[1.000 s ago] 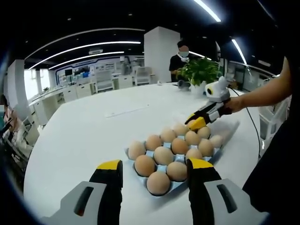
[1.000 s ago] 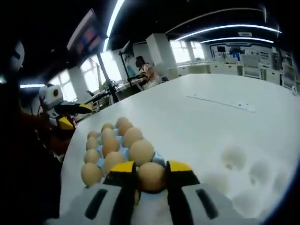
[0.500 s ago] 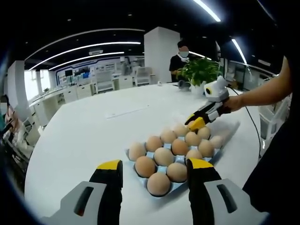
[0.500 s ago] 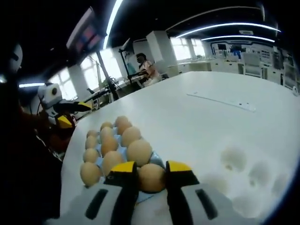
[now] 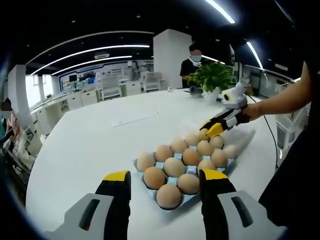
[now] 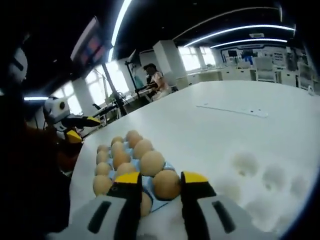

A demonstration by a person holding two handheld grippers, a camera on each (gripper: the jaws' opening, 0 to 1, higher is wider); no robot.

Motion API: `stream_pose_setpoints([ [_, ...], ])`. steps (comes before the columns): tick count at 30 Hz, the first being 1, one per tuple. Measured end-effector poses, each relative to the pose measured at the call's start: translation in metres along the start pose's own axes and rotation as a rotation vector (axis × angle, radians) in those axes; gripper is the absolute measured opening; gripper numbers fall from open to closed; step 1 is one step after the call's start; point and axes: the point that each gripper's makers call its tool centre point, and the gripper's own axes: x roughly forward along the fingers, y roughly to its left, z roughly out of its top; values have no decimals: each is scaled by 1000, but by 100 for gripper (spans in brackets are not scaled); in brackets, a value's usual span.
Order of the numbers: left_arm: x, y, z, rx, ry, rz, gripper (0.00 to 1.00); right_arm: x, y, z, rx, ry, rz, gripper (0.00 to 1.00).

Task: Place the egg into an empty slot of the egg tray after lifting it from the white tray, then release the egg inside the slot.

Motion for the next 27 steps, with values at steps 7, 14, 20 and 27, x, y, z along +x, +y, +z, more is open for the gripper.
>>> stream_pose_setpoints([
  [7, 1, 0, 0, 0, -1, -7, 56, -12, 11, 13, -55, -79, 30, 64],
  [14, 1, -4, -1, 10, 1, -29, 57, -20, 32, 16, -26, -121, 80, 100],
  [20, -1, -10, -1, -39, -13, -100, 63, -32, 47, 25, -34, -140, 100, 100],
  [27, -7, -42, 1, -50, -25, -282, 80, -44, 76, 30, -54, -140, 146, 100],
])
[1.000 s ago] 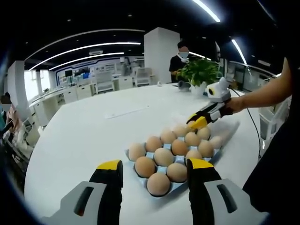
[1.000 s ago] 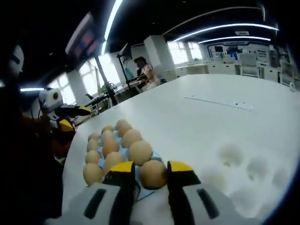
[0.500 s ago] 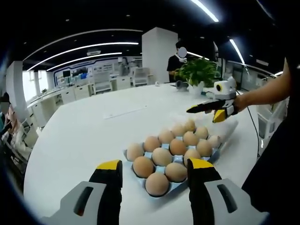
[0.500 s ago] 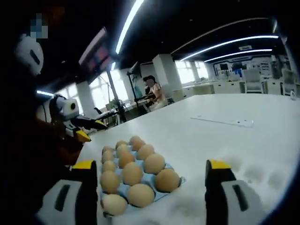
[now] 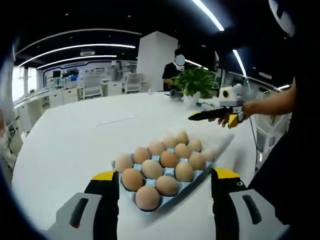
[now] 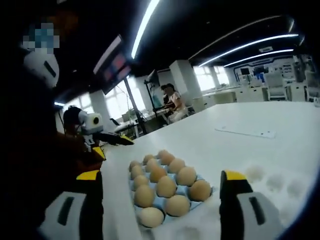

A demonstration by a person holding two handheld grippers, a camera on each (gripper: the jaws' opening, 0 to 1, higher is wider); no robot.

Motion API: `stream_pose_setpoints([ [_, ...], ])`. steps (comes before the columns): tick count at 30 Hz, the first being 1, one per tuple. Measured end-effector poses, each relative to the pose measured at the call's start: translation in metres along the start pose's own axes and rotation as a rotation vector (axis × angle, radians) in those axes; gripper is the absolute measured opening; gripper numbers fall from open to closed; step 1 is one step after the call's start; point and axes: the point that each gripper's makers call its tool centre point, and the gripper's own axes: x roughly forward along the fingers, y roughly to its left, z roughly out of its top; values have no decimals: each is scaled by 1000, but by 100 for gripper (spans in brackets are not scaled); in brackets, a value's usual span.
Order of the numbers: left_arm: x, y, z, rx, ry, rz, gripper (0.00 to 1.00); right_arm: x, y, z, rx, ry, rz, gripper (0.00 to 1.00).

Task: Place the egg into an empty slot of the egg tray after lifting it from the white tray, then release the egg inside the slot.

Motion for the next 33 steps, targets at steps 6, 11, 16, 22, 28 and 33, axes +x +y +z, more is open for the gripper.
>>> stream_pose_setpoints([
  [6, -9, -17, 9, 50, -51, -102, 81, -5, 39, -4, -53, 69, 64, 100],
  [11, -21, -33, 20, 143, -101, -180, 86, -12, 77, 5, -96, 72, 84, 100],
  [16, -38, -45, 27, 218, -138, -234, 90, -18, 109, 9, -152, 84, 58, 100],
  [22, -49, -66, 33, 261, -137, -249, 89, -26, 132, 9, -201, 63, 64, 99],
  [28, -47, -91, 41, 331, -146, -200, 88, -45, 137, 6, -258, 54, 136, 99],
  [33, -42, -113, 49, 368, -176, -186, 87, -64, 136, 7, -293, 51, 172, 99],
])
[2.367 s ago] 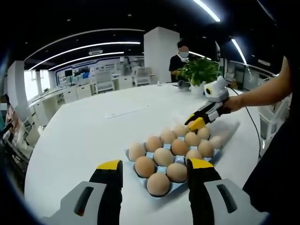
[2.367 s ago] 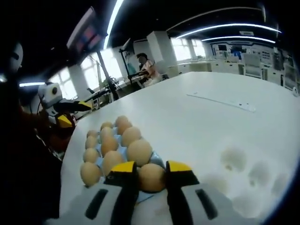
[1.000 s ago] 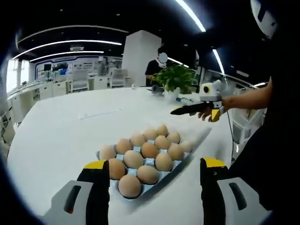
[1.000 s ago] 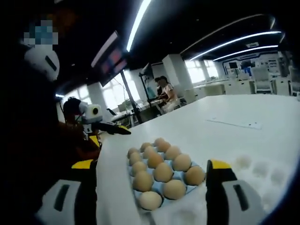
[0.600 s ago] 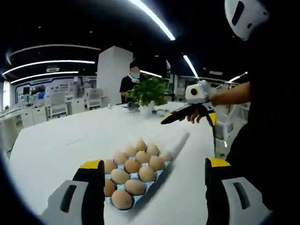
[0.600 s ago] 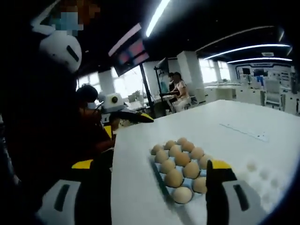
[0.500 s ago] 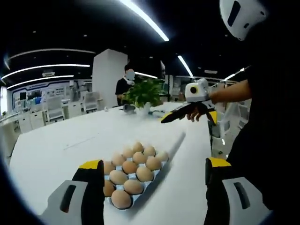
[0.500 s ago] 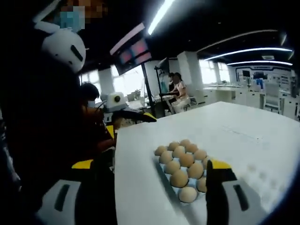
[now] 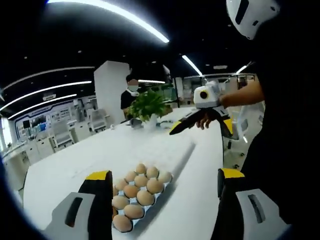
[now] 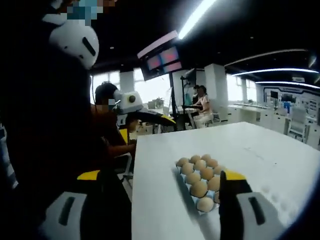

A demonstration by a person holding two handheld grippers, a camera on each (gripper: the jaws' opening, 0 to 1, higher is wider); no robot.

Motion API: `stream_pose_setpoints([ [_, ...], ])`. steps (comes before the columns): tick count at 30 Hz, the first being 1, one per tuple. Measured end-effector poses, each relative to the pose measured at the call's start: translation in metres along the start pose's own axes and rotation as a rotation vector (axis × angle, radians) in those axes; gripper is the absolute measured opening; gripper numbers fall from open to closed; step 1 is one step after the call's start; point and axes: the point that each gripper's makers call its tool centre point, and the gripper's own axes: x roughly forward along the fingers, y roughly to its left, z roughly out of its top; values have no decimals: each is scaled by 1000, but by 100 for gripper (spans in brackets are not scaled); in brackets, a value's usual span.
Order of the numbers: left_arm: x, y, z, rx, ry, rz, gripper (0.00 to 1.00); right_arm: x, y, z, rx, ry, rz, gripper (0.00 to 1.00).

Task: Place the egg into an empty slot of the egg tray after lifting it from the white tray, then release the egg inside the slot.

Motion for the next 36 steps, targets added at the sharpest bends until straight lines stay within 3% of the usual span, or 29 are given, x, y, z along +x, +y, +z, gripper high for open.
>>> stream_pose_setpoints([
  [3, 7, -6, -7, 11, 31, 8, 86, -10, 2, -7, -12, 13, 27, 99],
  [6, 12, -10, -11, -18, 29, 13, 86, -17, 1, -18, 1, 30, 37, 99],
  [11, 20, -11, -10, -2, 27, 1, 84, -17, -1, -28, 14, 43, 43, 98],
  [16, 28, -3, -10, 2, 22, 3, 83, -14, -9, -27, 22, 41, 44, 97],
  [20, 33, 7, -7, 5, 18, 17, 82, -16, -23, -23, 10, 24, 4, 97],
  [30, 41, 9, -2, 16, -6, 2, 80, -23, -27, -22, 5, 34, -15, 97],
  [36, 37, 7, -9, 15, 5, 3, 79, -24, -26, -26, -6, 58, -14, 97],
])
